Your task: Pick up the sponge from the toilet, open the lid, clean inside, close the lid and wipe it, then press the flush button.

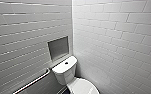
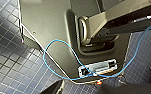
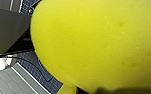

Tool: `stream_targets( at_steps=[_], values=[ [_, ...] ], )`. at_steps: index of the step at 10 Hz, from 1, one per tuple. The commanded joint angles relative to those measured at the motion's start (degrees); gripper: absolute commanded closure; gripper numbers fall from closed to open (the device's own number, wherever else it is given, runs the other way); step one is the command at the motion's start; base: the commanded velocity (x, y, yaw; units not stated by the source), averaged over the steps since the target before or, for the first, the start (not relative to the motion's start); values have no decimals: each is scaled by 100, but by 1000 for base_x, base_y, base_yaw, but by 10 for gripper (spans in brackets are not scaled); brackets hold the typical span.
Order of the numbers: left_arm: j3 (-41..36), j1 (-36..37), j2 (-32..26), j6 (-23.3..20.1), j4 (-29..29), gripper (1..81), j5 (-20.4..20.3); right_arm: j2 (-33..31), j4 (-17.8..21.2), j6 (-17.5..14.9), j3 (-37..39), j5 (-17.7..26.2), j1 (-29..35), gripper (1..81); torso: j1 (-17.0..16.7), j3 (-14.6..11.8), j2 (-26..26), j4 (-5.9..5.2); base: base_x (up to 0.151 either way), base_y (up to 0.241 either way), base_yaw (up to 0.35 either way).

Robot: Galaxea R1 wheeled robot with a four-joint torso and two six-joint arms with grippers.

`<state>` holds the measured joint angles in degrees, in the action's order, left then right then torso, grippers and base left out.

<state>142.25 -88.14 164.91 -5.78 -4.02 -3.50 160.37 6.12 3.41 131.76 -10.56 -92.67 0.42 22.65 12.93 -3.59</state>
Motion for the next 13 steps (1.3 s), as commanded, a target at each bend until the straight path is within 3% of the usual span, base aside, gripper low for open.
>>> stream_targets(
  at_steps=[1,13],
  values=[
    [-57,64,-63,-2,42,10,367,-55,-58,-16,-72,397,34,811,0,0,0,0,91,0,0],
    [-57,64,-63,-2,51,10,367,-37,-58,-16,-28,397,25,811,0,0,0,0,103,0,0]
  ],
)
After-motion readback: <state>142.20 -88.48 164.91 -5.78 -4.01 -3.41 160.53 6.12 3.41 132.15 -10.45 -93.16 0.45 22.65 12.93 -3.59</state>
